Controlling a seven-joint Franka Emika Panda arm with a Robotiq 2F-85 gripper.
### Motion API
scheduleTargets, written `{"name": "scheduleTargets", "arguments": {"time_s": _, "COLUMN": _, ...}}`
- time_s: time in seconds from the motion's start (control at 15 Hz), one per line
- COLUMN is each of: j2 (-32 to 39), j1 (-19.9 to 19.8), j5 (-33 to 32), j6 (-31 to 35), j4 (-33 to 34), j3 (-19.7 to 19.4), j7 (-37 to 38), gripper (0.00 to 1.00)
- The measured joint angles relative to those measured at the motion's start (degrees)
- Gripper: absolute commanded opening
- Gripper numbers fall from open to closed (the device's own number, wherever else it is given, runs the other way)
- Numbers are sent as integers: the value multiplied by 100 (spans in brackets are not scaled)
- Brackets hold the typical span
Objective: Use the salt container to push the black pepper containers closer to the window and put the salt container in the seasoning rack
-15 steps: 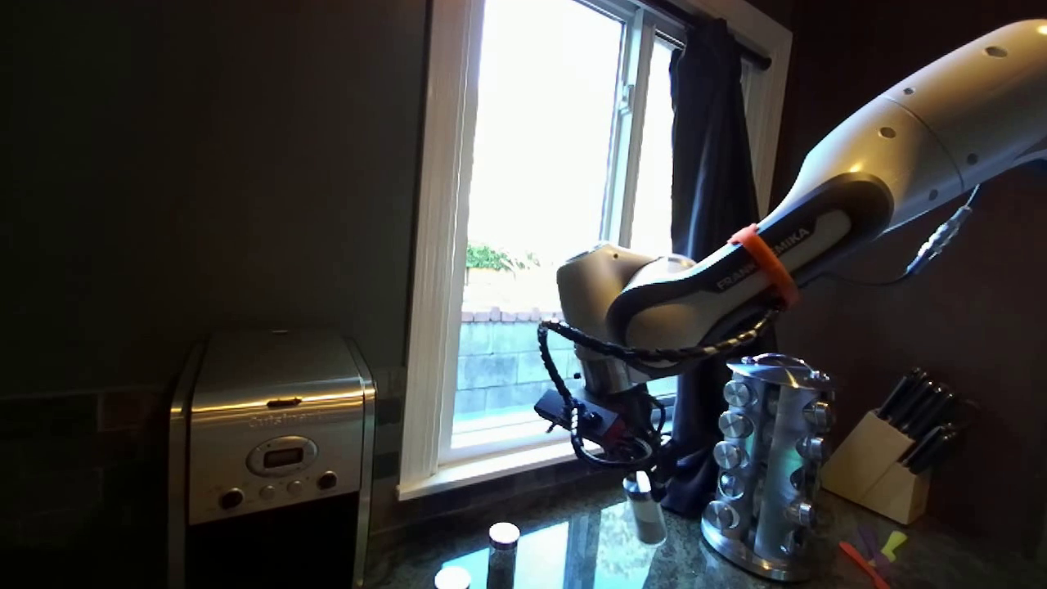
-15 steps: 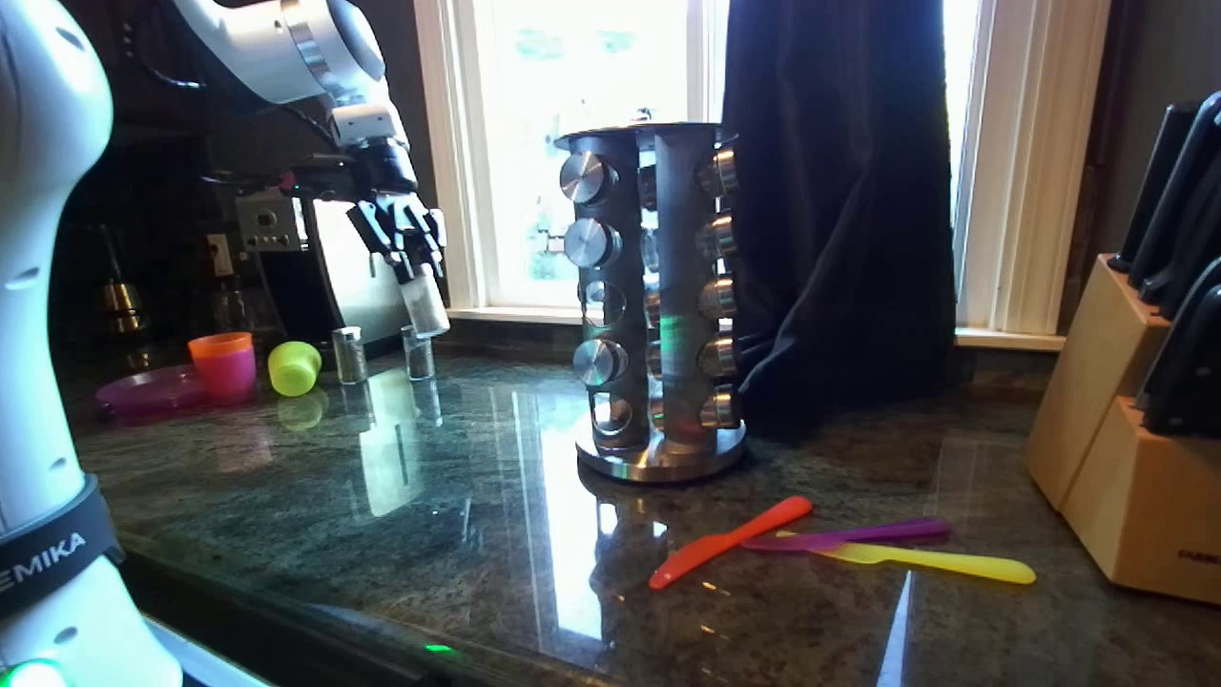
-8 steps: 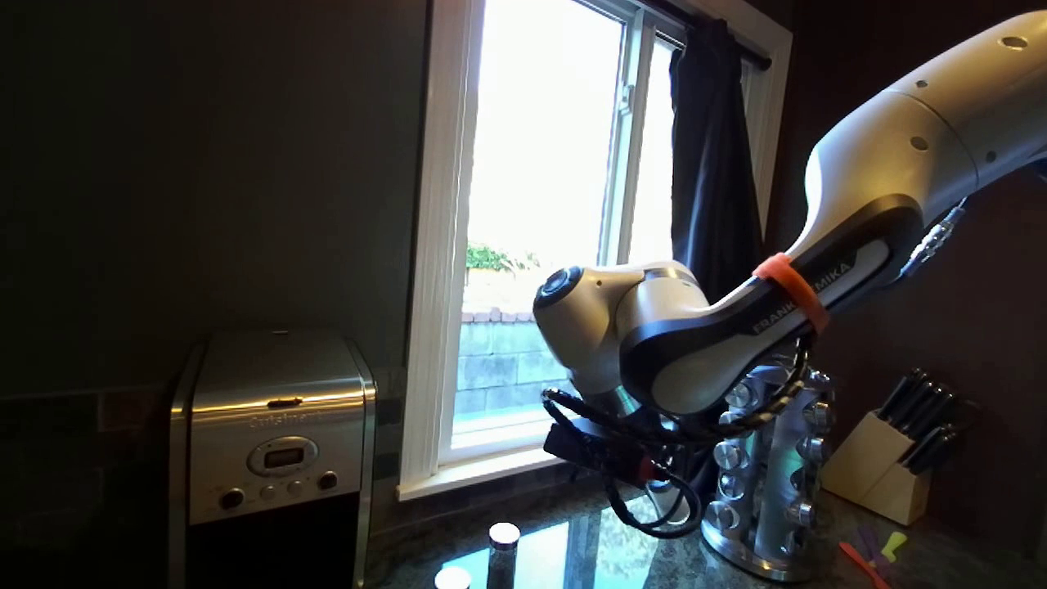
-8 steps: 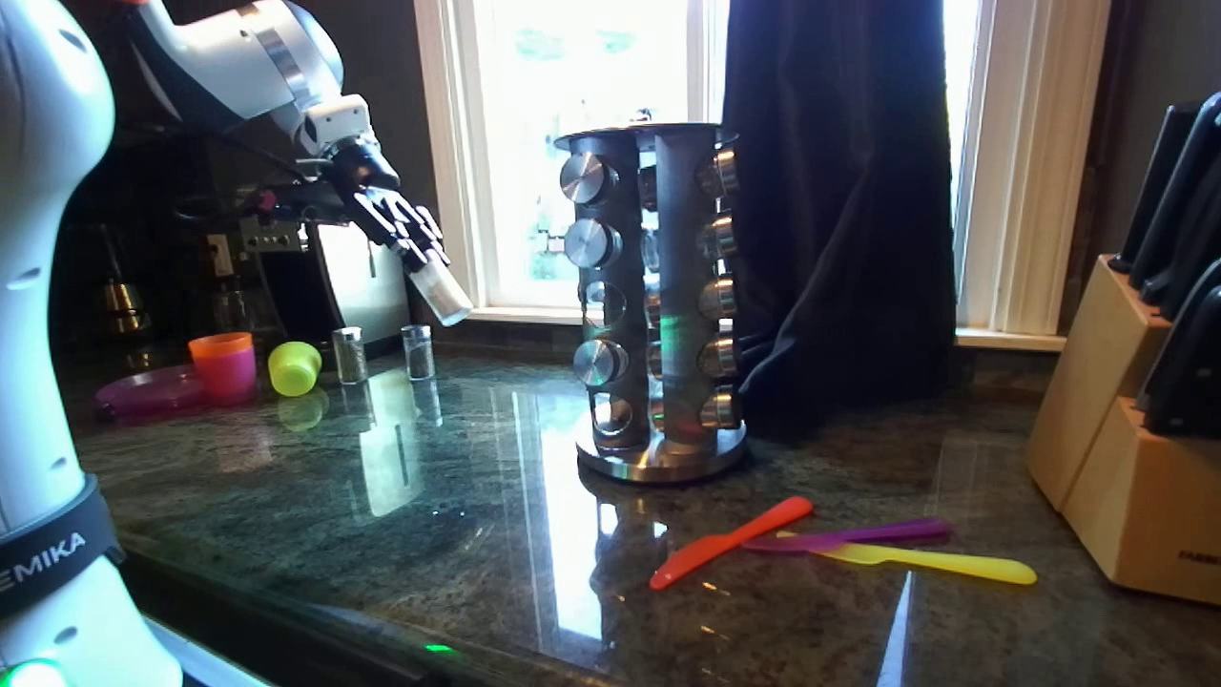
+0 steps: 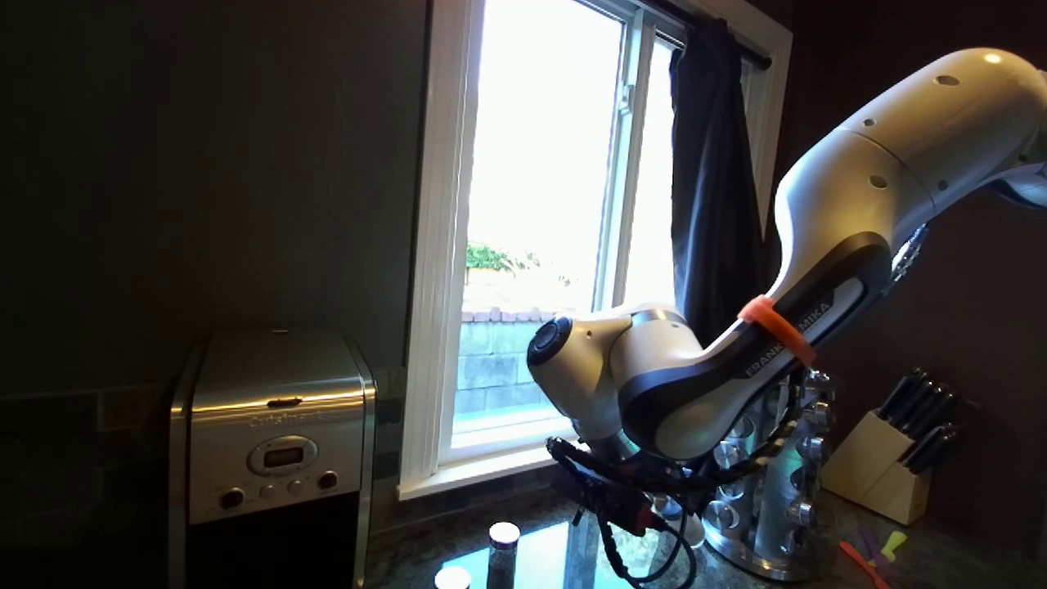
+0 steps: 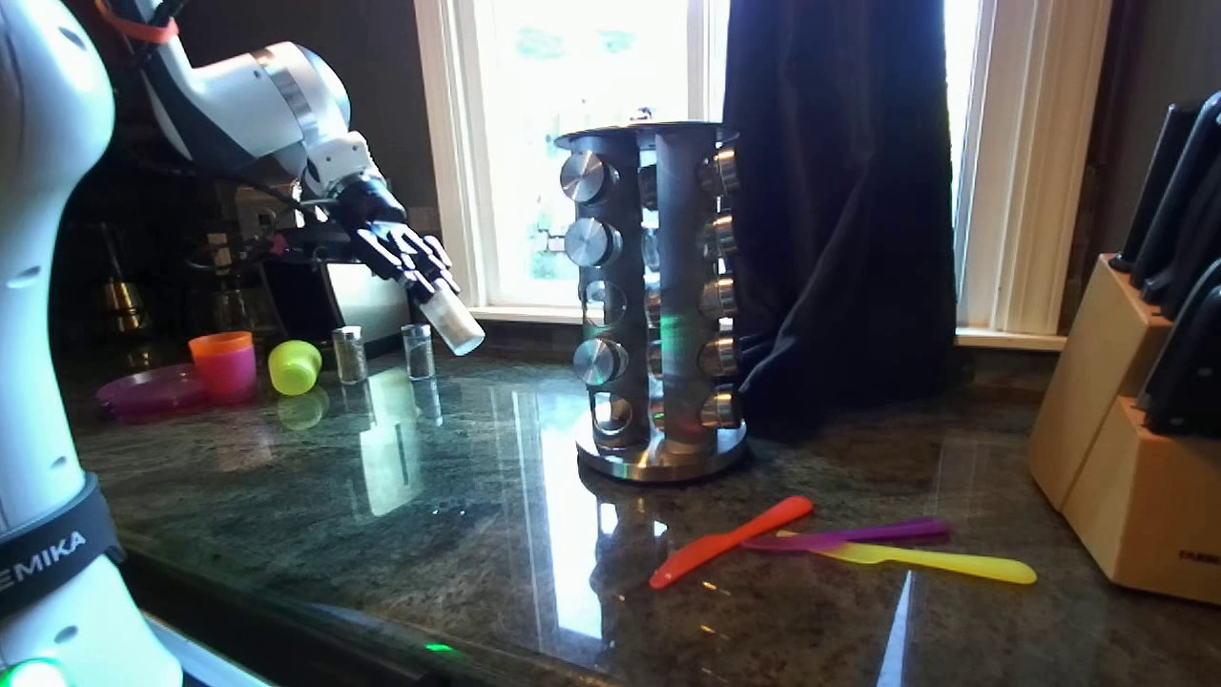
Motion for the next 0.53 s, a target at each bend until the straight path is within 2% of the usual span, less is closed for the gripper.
{"name": "scheduleTargets", "arguments": {"time_s": 0.13, "j2": 174, "j1": -1, "j5": 1, "j6": -15, "j4": 15, "j3": -30, "j7": 283, "gripper": 25}}
{"name": "scheduleTargets", "arguments": {"time_s": 0.2, "j2": 263, "j1": -1, "j5": 6, "j6": -17, "j4": 27, "j3": -47, "j7": 382, "gripper": 50}}
{"name": "scheduleTargets", "arguments": {"time_s": 0.53, "j2": 407, "j1": -14, "j5": 135, "j6": 21, "j4": 54, "j3": -91, "j7": 403, "gripper": 50}}
